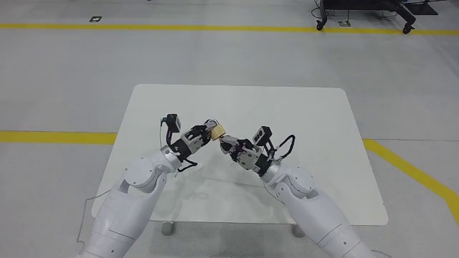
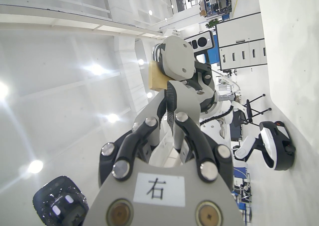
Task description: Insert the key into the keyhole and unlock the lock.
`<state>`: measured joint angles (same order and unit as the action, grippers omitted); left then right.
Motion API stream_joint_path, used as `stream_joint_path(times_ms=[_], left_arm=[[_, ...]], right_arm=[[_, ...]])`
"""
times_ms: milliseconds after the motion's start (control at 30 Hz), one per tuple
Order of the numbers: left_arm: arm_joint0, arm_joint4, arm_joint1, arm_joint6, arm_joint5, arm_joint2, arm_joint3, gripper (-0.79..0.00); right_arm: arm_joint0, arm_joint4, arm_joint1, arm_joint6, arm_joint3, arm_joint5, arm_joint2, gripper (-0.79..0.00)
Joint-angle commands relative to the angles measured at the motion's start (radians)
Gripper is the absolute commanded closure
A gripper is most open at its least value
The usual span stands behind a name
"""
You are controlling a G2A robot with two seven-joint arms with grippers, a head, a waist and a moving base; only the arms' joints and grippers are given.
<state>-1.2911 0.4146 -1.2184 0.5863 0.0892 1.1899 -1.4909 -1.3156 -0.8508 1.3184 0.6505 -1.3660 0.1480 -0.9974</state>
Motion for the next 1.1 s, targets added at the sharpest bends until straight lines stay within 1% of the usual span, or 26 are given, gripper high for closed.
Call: stream_joint_path(times_ms=[0, 167, 233, 300, 533, 600, 667, 767, 800, 867, 900, 933, 1000, 1033, 1067], left_arm=[[0.0, -0.011, 0.0, -0.007, 0.017, 0.0, -0.001, 0.0], [-0.011, -0.061, -0.001, -0.045, 0.094, -0.001, -0.014, 0.0], [-0.016, -0.082, -0.001, -0.05, 0.123, -0.001, -0.018, 0.0], [-0.021, -0.094, -0.002, -0.051, 0.14, -0.004, -0.021, 0.0], [-0.03, -0.089, -0.002, -0.055, 0.195, 0.008, -0.026, 0.0], [-0.033, -0.093, -0.002, -0.057, 0.207, 0.012, -0.026, 0.0], [-0.034, -0.087, -0.002, -0.057, 0.2, 0.013, -0.024, 0.0], [-0.031, -0.067, -0.003, -0.048, 0.175, 0.01, -0.02, 0.0], [-0.029, -0.061, -0.004, -0.047, 0.17, 0.01, -0.019, 0.0], [-0.027, -0.048, -0.005, -0.046, 0.166, 0.011, -0.017, 0.0], [-0.027, -0.045, -0.005, -0.046, 0.164, 0.012, -0.016, 0.0], [-0.027, -0.037, -0.005, -0.047, 0.162, 0.014, -0.015, 0.0], [-0.027, -0.032, -0.005, -0.052, 0.155, 0.017, -0.014, 0.0], [-0.028, -0.029, -0.006, -0.055, 0.151, 0.017, -0.014, 0.0], [-0.027, -0.029, -0.006, -0.057, 0.146, 0.018, -0.014, 0.0]], right_arm=[[0.004, -0.05, 0.004, 0.027, 0.012, -0.029, 0.003, 0.0], [0.021, -0.228, 0.016, 0.124, 0.059, -0.128, 0.005, 0.0], [0.029, -0.32, 0.022, 0.186, 0.083, -0.182, 0.006, 0.0], [0.045, -0.368, 0.026, 0.226, 0.116, -0.23, 0.007, 0.0], [0.081, -0.445, 0.036, 0.337, 0.191, -0.327, 0.013, 0.0], [0.086, -0.446, 0.036, 0.352, 0.203, -0.333, 0.009, 0.0], [0.089, -0.437, 0.036, 0.356, 0.209, -0.331, 0.007, 0.0], [0.091, -0.376, 0.033, 0.347, 0.203, -0.305, 0.007, 0.0], [0.089, -0.361, 0.032, 0.335, 0.2, -0.282, 0.001, -0.043], [0.078, -0.343, 0.03, 0.327, 0.183, -0.259, -0.007, -0.2], [0.074, -0.33, 0.028, 0.322, 0.176, -0.243, -0.016, -0.296], [0.068, -0.313, 0.025, 0.312, 0.167, -0.223, -0.024, -0.348], [0.051, -0.284, 0.02, 0.308, 0.138, -0.191, -0.04, -0.4], [0.041, -0.269, 0.017, 0.305, 0.124, -0.173, -0.052, -0.489], [0.031, -0.243, 0.013, 0.292, 0.109, -0.147, -0.065, -0.508]])
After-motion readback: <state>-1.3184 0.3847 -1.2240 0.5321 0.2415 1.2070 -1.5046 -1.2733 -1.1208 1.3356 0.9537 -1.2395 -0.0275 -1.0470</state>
